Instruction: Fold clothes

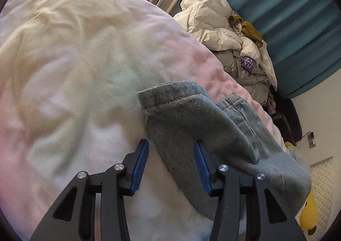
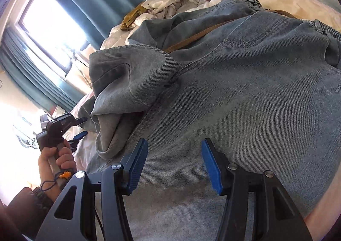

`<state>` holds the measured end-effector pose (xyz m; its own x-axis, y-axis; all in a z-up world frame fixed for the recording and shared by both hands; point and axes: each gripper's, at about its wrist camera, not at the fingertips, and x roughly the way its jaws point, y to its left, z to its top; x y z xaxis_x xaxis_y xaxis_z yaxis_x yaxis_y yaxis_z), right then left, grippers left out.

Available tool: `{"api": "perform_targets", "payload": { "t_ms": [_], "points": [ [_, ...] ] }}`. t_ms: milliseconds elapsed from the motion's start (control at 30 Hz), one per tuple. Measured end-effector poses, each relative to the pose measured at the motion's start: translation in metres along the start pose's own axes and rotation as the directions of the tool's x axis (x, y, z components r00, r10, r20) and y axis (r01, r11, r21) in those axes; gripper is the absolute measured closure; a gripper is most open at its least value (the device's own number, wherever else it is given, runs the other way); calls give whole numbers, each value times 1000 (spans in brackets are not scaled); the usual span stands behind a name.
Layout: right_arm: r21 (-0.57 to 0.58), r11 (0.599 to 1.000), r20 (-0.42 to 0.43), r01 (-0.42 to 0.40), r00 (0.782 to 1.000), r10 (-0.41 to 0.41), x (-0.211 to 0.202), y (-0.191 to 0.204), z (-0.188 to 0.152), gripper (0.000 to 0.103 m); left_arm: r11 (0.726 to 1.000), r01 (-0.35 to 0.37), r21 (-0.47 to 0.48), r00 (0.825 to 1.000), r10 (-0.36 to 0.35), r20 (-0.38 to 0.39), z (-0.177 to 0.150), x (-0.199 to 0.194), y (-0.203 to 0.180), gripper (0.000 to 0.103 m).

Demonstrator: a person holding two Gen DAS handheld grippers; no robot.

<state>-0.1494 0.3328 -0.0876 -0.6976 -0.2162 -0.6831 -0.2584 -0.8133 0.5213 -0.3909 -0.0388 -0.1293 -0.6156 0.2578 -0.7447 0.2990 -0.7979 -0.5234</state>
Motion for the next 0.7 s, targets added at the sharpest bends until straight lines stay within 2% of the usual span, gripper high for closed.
{"api": "perform_targets", "payload": {
  "t_ms": [100,167,200,233,300,333,533,700],
  "points": [
    [-3,1000,-9,5,1000,-5,8,-1,0,50,999,-39,34,998,38,42,3,9,-12,58],
    [-5,1000,-7,7,1000,-7,11,-1,0,50,996,-69,63,995,64,73,4,7,-20,62],
    [-6,1000,-5,9,1000,-9,12,0,0,50,995,-76,68,994,70,87,4,1,-22,67],
    [-9,1000,-3,12,1000,-12,12,0,0,50,994,-82,73,992,75,101,4,-6,-25,78],
    [-13,1000,-3,19,1000,-19,13,1,-1,50,992,-97,82,988,85,129,4,-19,-30,93],
    [-15,1000,-1,21,1000,-21,12,2,-1,50,991,-104,87,986,91,143,4,-25,-32,97],
    [-47,998,10,41,999,-41,10,7,-7,50,983,-147,111,967,119,227,3,-63,-47,100],
    [-106,992,13,68,998,-67,8,18,-17,50,981,-160,112,949,121,289,10,-129,-53,100]
  ]
}}
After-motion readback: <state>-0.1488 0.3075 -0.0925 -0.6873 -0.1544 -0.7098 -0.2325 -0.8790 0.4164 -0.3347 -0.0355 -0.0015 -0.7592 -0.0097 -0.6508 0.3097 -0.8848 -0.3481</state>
